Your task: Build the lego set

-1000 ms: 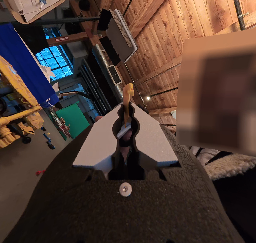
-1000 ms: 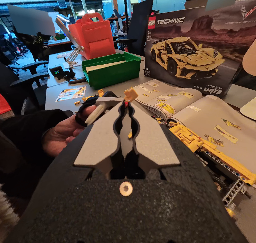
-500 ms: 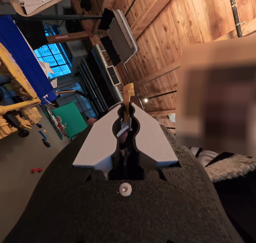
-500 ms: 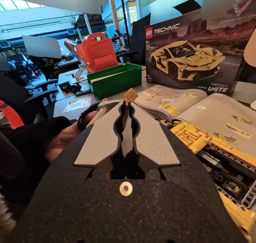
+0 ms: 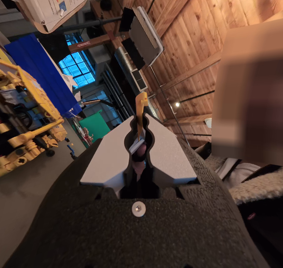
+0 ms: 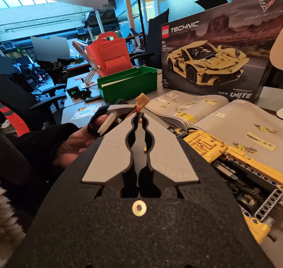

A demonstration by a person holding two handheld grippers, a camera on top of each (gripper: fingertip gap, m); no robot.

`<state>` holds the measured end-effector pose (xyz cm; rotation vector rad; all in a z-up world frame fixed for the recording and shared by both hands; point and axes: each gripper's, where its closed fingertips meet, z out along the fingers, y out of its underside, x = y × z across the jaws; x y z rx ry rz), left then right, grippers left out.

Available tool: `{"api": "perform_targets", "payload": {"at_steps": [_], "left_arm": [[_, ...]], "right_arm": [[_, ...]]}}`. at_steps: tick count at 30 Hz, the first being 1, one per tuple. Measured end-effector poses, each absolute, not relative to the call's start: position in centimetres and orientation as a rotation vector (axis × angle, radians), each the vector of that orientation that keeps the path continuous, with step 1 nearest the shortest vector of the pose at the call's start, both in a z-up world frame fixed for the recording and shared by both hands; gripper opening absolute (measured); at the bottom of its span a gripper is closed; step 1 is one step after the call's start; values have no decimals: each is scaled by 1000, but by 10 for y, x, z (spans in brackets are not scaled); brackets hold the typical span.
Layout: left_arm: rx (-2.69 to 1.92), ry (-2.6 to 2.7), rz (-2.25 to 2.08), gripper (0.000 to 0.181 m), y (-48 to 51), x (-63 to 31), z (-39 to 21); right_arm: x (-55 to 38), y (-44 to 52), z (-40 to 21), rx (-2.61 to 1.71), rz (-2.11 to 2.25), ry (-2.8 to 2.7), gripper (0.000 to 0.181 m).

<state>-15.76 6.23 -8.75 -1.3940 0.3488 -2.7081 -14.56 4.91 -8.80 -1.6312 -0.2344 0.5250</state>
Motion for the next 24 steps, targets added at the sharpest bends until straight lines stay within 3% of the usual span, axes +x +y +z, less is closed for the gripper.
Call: {"api": "perform_targets", "payload": {"at_steps": [24], "left_arm": [[-1535, 634, -2556, 7, 45, -152, -100]], "right_arm": [[-141, 44, -106, -1762, 495, -328, 0]]}}
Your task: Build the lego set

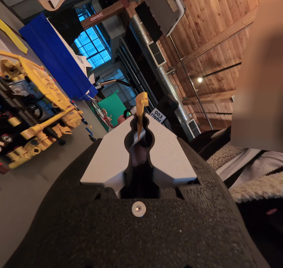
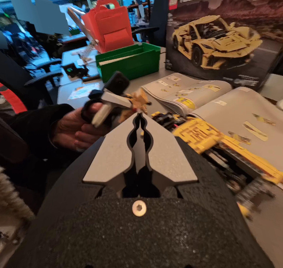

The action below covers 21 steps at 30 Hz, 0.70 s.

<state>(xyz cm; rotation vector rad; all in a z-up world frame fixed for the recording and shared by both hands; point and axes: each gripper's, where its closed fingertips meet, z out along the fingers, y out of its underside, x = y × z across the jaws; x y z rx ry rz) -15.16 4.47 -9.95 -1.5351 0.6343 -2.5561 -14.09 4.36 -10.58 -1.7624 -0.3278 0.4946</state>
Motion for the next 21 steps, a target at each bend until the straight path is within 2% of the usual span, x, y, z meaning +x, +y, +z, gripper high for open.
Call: {"api": "perform_targets", "payload": {"at_steps": [3, 4, 7, 13, 21], "left_arm": [[-1550, 701, -2443, 7, 58, -159, -99], [-1561, 756, -2392, 7, 61, -164, -100], [-1637, 923, -2126, 7, 73, -174, -115], [-1635, 888, -2074, 7, 84, -180, -118], [-1639, 882, -2073, 7, 84, -180, -118]], "right_arm": [[-94, 15, -118, -1884, 389, -429, 2], [-75, -1, -135, -2005, 355, -478, 14], [-46, -52, -183, -2261, 359, -571, 20], [-79, -65, -225, -2333, 357, -594, 14], [-81, -58, -244, -2440, 160, -701, 11]]}}
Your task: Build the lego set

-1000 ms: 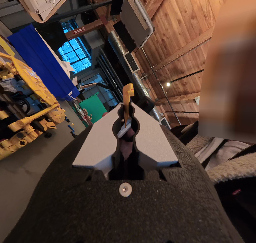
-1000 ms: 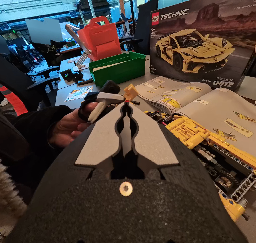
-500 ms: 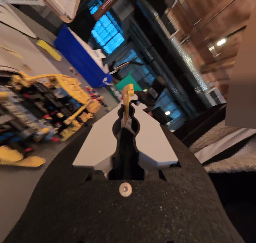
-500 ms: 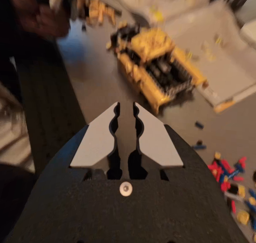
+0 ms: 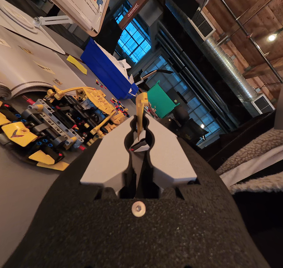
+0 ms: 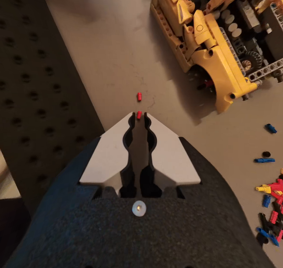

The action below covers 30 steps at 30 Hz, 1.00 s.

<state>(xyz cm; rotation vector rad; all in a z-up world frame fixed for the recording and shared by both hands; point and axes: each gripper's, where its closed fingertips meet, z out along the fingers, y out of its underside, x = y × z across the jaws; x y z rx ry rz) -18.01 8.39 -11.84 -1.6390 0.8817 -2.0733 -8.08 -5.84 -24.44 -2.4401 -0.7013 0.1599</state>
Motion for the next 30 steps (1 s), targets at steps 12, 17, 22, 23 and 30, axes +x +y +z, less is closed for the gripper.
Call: {"api": "perform_targets", "payload": {"at_steps": [12, 17, 22, 23, 30], "left_arm": [[-1739, 1225, -1862, 7, 42, -161, -151], [-1671, 1359, -1744, 7, 27, -159, -154], [-1657, 1337, -1760, 7, 30, -160, -149], [-1662, 1329, -1742, 7, 32, -161, -150], [-1632, 1186, -1846, 7, 47, -167, -134]], "right_arm": [[-144, 38, -118, -1857, 515, -436, 4], [-167, 52, -122, -1846, 630, -456, 3], [-160, 49, -125, -1840, 518, -493, 4], [-158, 48, -123, -1829, 518, -485, 3], [-152, 43, -124, -1803, 584, -429, 4]]}}
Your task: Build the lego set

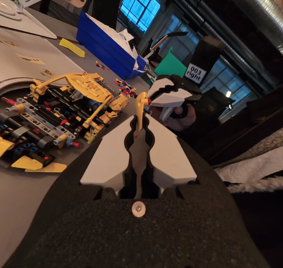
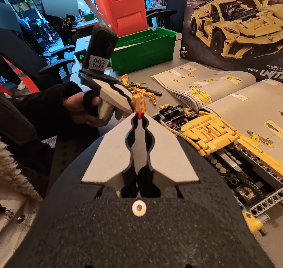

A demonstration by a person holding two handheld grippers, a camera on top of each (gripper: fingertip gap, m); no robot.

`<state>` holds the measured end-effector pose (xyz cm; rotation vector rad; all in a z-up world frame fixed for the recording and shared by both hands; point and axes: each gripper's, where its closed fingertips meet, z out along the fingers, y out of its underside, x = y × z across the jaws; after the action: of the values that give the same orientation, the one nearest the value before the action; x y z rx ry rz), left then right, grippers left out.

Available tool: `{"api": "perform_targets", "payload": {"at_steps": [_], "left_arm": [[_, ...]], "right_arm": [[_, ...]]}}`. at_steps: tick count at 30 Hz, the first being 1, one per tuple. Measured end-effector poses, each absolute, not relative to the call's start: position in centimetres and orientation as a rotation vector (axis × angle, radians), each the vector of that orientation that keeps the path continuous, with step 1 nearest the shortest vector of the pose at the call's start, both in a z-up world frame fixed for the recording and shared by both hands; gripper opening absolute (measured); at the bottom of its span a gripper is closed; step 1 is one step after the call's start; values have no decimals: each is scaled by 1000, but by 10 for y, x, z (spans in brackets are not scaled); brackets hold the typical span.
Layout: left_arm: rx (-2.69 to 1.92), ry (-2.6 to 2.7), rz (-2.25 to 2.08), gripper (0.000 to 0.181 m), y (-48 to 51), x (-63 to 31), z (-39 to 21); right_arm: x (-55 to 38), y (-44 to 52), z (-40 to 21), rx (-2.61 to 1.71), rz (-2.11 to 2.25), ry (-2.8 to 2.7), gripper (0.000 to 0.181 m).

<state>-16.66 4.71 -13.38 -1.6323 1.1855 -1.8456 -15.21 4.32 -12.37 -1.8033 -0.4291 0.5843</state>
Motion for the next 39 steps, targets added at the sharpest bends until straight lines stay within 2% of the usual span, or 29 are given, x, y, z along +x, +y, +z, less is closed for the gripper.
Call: {"api": "perform_targets", "payload": {"at_steps": [12, 27, 34, 39], "left_arm": [[-1581, 1363, -1751, 7, 26, -163, -142], [-1602, 1126, -1932, 7, 51, -171, -125], [-1603, 1125, -1941, 7, 51, -171, -126], [-1597, 1176, -1927, 7, 44, -168, -127]], "right_arm": [[-157, 46, -118, -1774, 650, -401, 3], [-147, 38, -124, -1788, 700, -361, 3], [-41, -40, -192, -2344, 212, -580, 4], [-1, -105, -234, -2688, 150, -641, 4]]}}
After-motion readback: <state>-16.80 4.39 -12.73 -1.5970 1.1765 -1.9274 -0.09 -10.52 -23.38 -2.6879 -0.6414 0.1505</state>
